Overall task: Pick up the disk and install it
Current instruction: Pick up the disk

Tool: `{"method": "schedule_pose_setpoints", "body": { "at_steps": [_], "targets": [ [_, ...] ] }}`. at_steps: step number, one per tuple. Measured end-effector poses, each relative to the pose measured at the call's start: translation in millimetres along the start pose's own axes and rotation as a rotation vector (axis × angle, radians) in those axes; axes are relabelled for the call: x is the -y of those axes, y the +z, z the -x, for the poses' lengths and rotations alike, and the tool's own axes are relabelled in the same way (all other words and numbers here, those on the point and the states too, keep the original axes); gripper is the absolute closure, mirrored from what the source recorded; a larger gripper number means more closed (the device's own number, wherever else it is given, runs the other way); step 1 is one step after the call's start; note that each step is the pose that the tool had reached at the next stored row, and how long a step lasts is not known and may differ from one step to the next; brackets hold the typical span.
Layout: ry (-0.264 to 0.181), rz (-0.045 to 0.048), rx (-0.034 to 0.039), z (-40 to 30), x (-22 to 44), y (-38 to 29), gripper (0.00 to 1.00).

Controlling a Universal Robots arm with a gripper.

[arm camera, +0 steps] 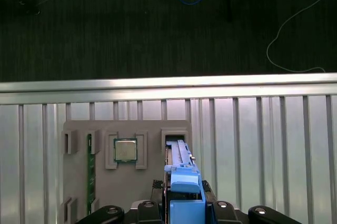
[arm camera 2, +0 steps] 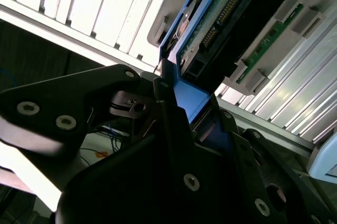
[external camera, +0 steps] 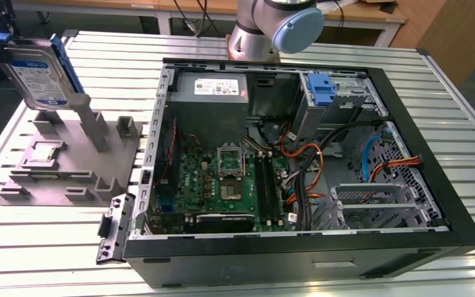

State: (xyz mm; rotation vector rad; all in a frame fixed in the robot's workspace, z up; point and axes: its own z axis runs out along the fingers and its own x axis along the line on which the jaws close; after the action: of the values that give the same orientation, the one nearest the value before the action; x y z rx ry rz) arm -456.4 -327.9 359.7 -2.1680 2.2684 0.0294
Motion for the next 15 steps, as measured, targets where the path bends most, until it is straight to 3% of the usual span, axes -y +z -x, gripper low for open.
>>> {"method": "schedule_pose_setpoints", "body": {
  "at_steps": [15],
  "targets": [
    [0.0, 0.0006, 0.0002, 0.1, 0.0, -5.5, 0.64]
  ]
}}
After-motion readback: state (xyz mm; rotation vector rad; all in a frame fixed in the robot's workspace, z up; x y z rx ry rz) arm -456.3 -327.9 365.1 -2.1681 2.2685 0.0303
